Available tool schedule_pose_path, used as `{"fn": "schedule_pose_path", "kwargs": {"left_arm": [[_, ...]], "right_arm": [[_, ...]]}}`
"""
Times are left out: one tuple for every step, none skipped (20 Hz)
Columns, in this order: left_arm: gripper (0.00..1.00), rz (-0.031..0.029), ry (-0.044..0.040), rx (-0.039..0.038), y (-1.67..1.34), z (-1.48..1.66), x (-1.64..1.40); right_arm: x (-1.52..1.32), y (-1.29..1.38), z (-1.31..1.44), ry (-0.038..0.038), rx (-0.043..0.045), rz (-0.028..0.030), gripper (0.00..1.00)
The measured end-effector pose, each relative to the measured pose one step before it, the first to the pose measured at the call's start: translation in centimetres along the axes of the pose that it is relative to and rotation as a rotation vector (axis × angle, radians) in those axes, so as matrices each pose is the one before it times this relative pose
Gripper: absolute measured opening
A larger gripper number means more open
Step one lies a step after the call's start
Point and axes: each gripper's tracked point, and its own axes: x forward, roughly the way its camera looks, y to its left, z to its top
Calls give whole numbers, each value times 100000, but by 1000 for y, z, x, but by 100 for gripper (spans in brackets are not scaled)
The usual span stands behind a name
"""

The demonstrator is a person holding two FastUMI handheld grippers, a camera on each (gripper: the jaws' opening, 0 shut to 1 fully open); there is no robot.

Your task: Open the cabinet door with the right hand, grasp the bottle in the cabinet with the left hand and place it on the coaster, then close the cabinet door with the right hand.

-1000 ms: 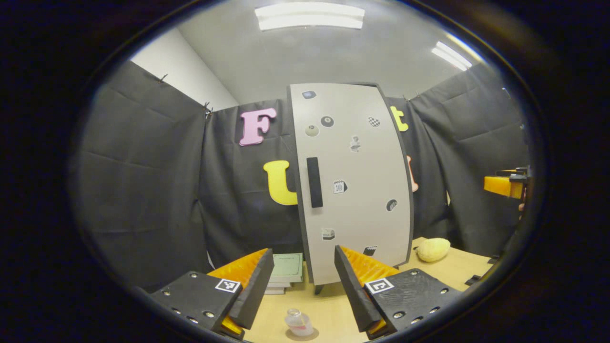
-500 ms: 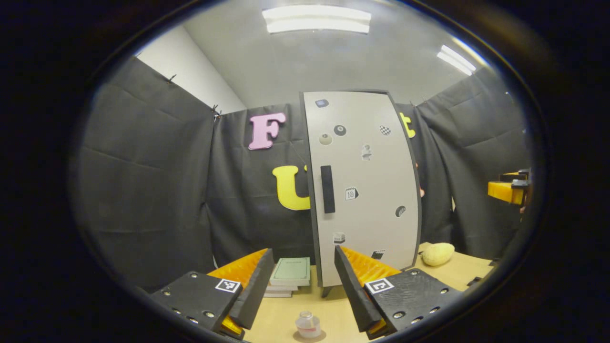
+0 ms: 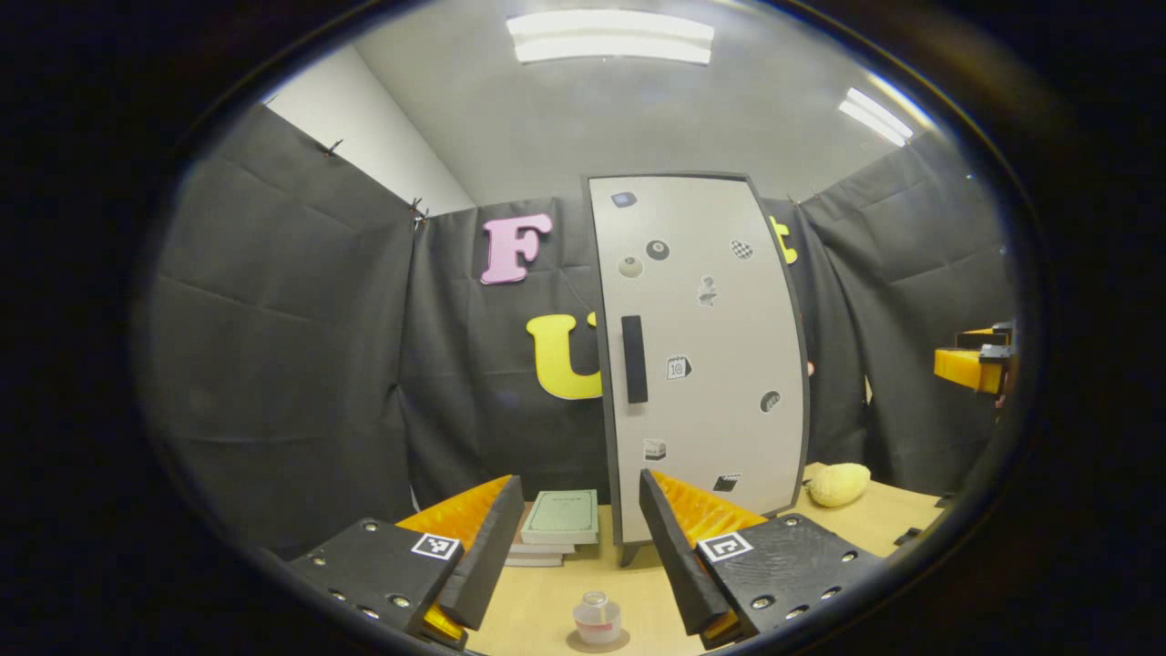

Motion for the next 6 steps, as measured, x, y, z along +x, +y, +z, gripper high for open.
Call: {"fn": "schedule_pose_path", "kwargs": {"left_arm": [[80,-235,-137,200,96,17,25],[81,226,110,433,158,18,11],[82,65,61,361,248,-80,-116],[82,-96,-149,84,46,35,66],[82,116,31,-53,135,-35,67],[82,10,23,-181,100,-10,-52]], "right_arm": [[-200,32,5,-61,73,-127,97],[-147,-44,66,-56,5,-178,97],[-149,90,74,-153,63,-26,97],[-87,42,168,-328,127,-36,95],[-37,132,164,-130,13,-105,97],[-43,57,31,-150,-6,-9,95]]}}
